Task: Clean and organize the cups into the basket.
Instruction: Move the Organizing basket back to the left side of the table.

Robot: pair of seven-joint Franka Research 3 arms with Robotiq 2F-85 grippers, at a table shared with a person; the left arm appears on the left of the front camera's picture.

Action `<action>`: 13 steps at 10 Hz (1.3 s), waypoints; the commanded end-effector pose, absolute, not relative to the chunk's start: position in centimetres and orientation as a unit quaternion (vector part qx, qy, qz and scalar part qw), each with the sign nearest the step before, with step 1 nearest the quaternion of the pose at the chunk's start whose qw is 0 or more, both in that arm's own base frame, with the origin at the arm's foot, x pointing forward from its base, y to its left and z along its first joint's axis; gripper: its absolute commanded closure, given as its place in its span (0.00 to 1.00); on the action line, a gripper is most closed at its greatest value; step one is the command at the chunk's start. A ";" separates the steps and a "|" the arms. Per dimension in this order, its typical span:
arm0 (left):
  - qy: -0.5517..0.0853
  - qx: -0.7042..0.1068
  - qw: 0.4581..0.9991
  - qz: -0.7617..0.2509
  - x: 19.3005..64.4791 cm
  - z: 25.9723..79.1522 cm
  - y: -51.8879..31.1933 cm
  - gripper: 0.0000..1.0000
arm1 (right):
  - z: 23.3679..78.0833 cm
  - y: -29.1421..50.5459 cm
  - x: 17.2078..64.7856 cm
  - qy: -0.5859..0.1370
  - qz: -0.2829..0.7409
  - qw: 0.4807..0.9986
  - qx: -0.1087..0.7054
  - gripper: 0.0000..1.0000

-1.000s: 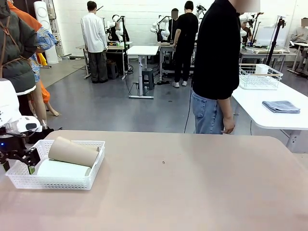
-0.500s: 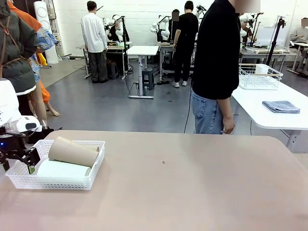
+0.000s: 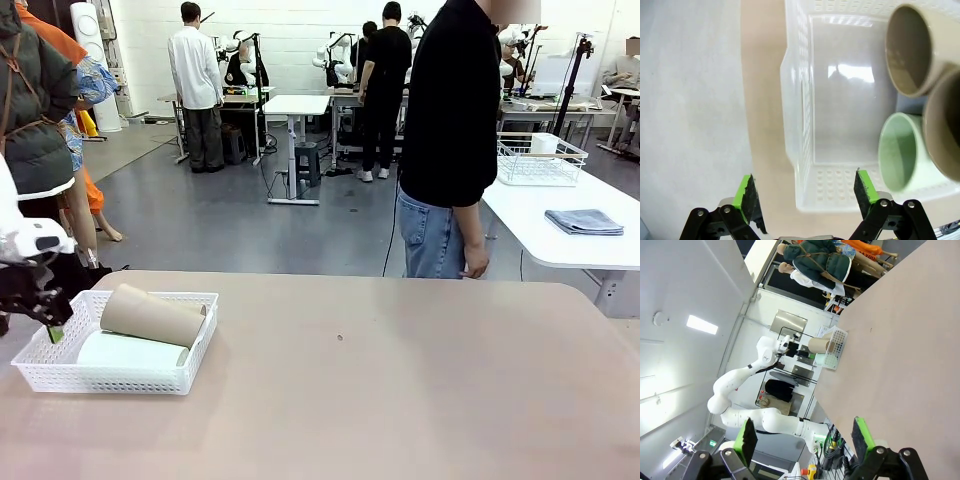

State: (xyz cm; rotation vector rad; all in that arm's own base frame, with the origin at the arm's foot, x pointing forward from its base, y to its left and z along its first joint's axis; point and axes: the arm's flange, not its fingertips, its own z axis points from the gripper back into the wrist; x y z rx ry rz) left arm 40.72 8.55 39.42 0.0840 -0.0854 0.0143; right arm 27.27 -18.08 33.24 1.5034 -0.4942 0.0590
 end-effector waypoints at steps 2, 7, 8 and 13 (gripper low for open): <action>-0.122 0.052 0.991 0.025 33.3 45.7 8.4 0.00 | 33.3 -18.1 27.1 -0.218 0.025 0.707 0.673 0.00; -0.143 0.047 0.988 0.026 33.7 49.3 8.6 0.00 | 33.3 -18.1 27.1 -0.218 0.025 0.707 0.673 0.00; -0.143 0.047 0.988 0.026 33.7 49.3 8.6 0.00 | 33.3 -18.1 27.1 -0.218 0.025 0.707 0.673 0.00; -0.117 -0.086 0.989 -0.012 33.0 51.0 10.3 0.00 | 33.3 -18.1 27.1 -0.218 0.025 0.707 0.673 0.00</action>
